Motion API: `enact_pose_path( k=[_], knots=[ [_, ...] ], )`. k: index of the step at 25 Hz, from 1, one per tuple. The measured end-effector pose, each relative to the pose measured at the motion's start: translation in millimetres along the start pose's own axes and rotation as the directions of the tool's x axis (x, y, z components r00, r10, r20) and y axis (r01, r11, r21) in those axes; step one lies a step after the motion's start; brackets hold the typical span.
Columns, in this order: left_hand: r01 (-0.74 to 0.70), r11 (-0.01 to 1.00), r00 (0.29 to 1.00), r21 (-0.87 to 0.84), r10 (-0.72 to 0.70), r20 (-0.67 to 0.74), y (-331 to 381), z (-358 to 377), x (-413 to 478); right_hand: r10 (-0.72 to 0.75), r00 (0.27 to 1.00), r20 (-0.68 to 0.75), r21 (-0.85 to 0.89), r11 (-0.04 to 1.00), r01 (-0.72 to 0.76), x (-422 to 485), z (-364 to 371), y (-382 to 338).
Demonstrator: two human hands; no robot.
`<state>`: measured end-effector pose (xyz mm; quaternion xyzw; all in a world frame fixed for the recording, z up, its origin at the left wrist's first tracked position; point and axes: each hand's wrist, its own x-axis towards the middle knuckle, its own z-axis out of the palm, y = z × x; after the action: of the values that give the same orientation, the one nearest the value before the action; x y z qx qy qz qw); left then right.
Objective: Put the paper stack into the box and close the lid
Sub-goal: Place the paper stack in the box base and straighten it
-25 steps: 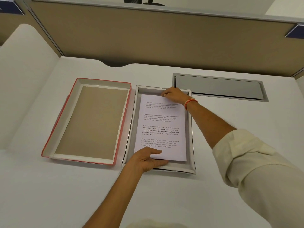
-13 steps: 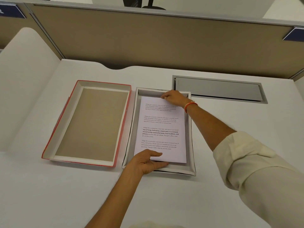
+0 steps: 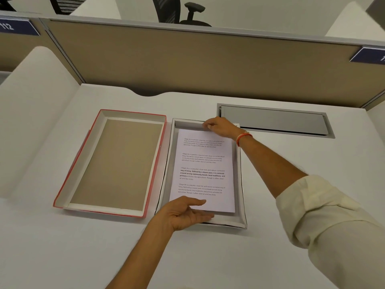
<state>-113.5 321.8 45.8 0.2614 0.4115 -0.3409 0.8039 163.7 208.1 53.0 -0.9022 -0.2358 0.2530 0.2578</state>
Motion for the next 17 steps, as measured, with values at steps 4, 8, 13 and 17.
enact_pose_path(
  k=[4,8,13,17],
  knots=[
    [-0.079,0.997,0.997,-0.008,0.079,0.011,13,-4,-26,-0.043,0.996,-0.073,0.135,0.99,0.052,-10,-4,-18],
    [-0.285,0.953,0.958,-0.103,0.283,-0.035,43,-22,-51,-0.027,0.986,-0.162,0.312,0.947,0.077,-24,20,-46],
    [-0.509,0.854,0.859,-0.106,0.496,-0.124,80,-68,-75,0.079,0.986,-0.146,0.557,0.831,0.015,-40,78,-81],
    [-0.714,0.677,0.633,0.182,0.734,-0.245,100,-113,-82,0.119,0.985,-0.122,0.651,0.759,-0.011,-50,119,-103]
  ],
)
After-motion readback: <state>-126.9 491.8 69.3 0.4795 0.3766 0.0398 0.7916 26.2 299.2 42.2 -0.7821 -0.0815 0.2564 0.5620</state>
